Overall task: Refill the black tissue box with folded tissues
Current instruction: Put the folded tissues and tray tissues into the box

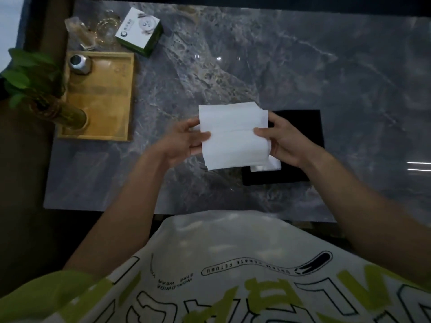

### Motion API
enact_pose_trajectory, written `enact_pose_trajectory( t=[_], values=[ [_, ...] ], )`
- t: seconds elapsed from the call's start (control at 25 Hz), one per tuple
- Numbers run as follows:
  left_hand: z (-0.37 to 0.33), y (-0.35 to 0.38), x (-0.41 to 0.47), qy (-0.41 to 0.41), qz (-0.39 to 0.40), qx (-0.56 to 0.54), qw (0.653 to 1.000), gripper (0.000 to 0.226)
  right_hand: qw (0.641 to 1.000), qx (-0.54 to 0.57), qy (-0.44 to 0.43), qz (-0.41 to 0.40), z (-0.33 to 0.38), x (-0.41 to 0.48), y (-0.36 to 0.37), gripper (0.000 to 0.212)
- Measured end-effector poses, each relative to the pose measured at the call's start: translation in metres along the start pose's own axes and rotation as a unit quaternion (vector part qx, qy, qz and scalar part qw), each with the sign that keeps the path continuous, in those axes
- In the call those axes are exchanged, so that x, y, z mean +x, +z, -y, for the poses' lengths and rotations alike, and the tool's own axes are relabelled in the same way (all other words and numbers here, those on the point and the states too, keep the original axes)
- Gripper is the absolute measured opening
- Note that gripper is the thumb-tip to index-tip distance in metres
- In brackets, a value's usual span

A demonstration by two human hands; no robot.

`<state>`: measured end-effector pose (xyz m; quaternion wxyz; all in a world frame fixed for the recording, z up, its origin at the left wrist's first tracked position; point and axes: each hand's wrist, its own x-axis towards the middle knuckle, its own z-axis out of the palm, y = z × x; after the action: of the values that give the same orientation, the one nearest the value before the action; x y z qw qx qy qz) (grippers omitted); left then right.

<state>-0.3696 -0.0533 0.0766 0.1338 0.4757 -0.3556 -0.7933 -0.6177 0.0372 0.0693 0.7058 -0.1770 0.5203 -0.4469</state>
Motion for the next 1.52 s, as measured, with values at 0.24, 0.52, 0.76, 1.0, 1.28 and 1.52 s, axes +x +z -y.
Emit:
enact_pose_trajectory(
  t=[0.24, 0.52, 0.76, 1.0, 1.28, 1.52],
  values=[
    [0.009, 0.026, 0.003, 0.016, 0.024, -0.013, 1.000, 0.039, 0.999, 0.046, -0.018, 0.015, -0.008, -0.020, -0.031, 0.051],
    [0.008, 0.042, 0.002, 0.048, 0.057, -0.050, 0.996, 0.040, 0.997, 0.063, -0.043, 0.028, 0.004, -0.030, -0.049, 0.039],
    [-0.003, 0.051, -0.002, 0.082, 0.079, -0.056, 0.992, 0.049, 0.997, 0.030, -0.068, 0.017, 0.025, -0.032, -0.046, 0.037],
    [-0.016, 0.052, -0.003, 0.105, 0.078, -0.026, 0.991, 0.061, 0.995, -0.012, -0.091, 0.049, 0.037, -0.031, -0.042, 0.053],
    [-0.020, 0.051, 0.001, 0.106, 0.086, -0.012, 0.991, 0.059, 0.991, -0.048, -0.111, 0.051, 0.041, -0.029, -0.043, 0.043],
    [-0.027, 0.054, 0.004, 0.076, 0.074, 0.042, 0.994, 0.024, 0.990, -0.080, -0.112, 0.041, 0.038, -0.029, -0.043, 0.047]
  ],
)
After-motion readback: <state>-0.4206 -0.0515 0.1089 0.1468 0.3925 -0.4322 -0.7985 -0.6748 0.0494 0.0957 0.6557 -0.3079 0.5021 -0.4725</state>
